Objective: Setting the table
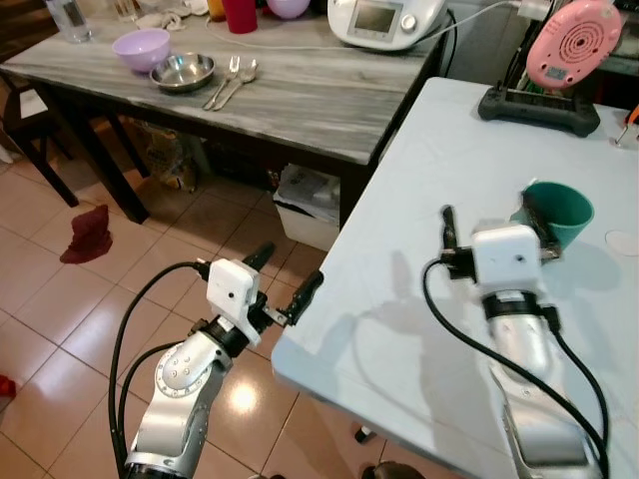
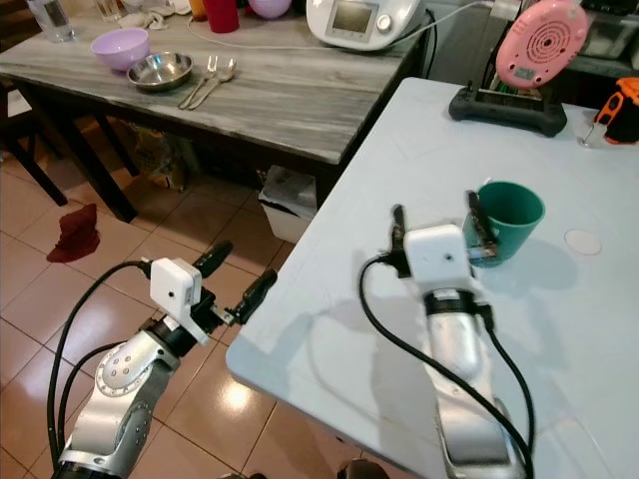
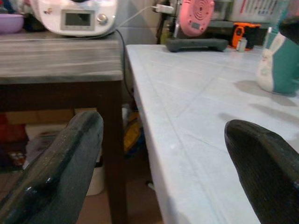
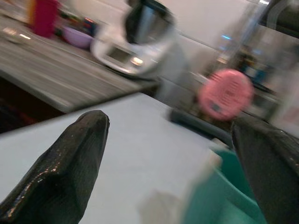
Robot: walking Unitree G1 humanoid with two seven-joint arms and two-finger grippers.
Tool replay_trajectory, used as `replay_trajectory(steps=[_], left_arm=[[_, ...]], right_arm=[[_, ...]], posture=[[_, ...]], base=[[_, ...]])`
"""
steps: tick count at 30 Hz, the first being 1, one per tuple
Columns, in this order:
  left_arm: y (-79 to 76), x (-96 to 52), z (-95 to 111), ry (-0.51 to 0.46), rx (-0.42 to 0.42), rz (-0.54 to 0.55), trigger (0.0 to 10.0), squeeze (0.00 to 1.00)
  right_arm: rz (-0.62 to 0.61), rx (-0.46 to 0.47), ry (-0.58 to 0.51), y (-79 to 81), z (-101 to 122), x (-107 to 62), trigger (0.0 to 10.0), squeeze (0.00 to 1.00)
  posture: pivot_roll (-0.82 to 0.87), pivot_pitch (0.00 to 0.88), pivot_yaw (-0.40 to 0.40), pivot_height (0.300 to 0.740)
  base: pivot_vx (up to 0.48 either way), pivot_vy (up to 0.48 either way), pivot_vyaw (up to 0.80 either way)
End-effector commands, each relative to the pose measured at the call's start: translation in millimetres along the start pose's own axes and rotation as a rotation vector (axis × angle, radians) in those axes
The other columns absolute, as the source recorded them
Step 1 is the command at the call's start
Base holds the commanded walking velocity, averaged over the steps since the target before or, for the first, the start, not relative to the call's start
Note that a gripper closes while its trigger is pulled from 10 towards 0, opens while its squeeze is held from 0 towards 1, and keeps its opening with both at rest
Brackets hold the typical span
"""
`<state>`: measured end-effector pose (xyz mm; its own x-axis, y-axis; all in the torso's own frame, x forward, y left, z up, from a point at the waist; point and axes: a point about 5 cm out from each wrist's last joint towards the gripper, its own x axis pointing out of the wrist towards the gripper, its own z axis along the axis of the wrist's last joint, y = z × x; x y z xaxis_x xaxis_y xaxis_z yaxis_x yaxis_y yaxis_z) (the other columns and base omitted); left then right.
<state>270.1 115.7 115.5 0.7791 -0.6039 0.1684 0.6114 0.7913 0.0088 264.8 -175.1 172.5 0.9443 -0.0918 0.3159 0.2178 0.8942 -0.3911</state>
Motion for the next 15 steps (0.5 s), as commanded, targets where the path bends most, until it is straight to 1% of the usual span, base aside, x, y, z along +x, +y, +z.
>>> replay_trajectory(steps=[1, 5, 6, 7, 9, 13, 14, 15], left_arm=[[-1.5, -0.4, 1.3, 0.000, -0.007, -0.029, 10.0, 0.00], [-3.4, 1.5, 2.6, -0.002, -0.018, -0.070, 10.0, 0.00], [-3.4, 1.5, 2.6, -0.002, -0.018, -0.070, 10.0, 0.00], [-4.8, 3.3, 3.7, -0.001, -0.022, -0.096, 10.0, 0.00], [-6.2, 4.6, 4.5, -0.001, -0.024, -0.116, 10.0, 0.00], [-9.2, 6.1, 5.2, 0.001, -0.027, -0.150, 10.0, 0.00], [-12.1, 6.4, 5.2, 0.004, -0.032, -0.183, 10.0, 0.00], [-14.1, 6.2, 5.3, 0.005, -0.031, -0.206, 10.0, 0.00]], right_arm=[[-0.051, -0.020, 0.000, -8.5, 1.0, -3.9, 10.0, 0.00], [-0.129, -0.052, 0.049, -18.5, -7.1, -13.5, 10.0, 0.00], [-0.129, -0.052, 0.049, -18.5, -7.1, -13.5, 10.0, 0.00], [-0.163, -0.010, 0.106, -20.3, -15.0, -17.1, 10.0, 0.00], [-0.183, 0.034, 0.148, -20.6, -21.1, -18.9, 10.0, 0.00], [-0.192, 0.079, 0.170, -20.3, -25.8, -16.8, 10.0, 0.00], [-0.204, 0.109, 0.184, -20.7, -28.5, -13.7, 10.0, 0.00], [-0.209, 0.120, 0.189, -21.0, -29.7, -11.7, 10.0, 0.00]], posture=[[-0.30, 0.138, 0.079, 0.740], [-0.31, 0.143, 0.097, 0.740], [-0.31, 0.143, 0.097, 0.740], [-0.31, 0.143, 0.097, 0.740], [-0.32, 0.146, 0.107, 0.740], [-0.32, 0.149, 0.114, 0.740], [-0.32, 0.152, 0.115, 0.740], [-0.32, 0.152, 0.115, 0.740]], base=[[0.000, 0.000, 0.00], [0.000, 0.000, 0.00], [0.000, 0.000, 0.00], [0.000, 0.000, 0.00], [0.000, 0.000, 0.00], [0.000, 0.000, 0.00], [0.000, 0.000, 0.00], [0.000, 0.000, 0.00]])
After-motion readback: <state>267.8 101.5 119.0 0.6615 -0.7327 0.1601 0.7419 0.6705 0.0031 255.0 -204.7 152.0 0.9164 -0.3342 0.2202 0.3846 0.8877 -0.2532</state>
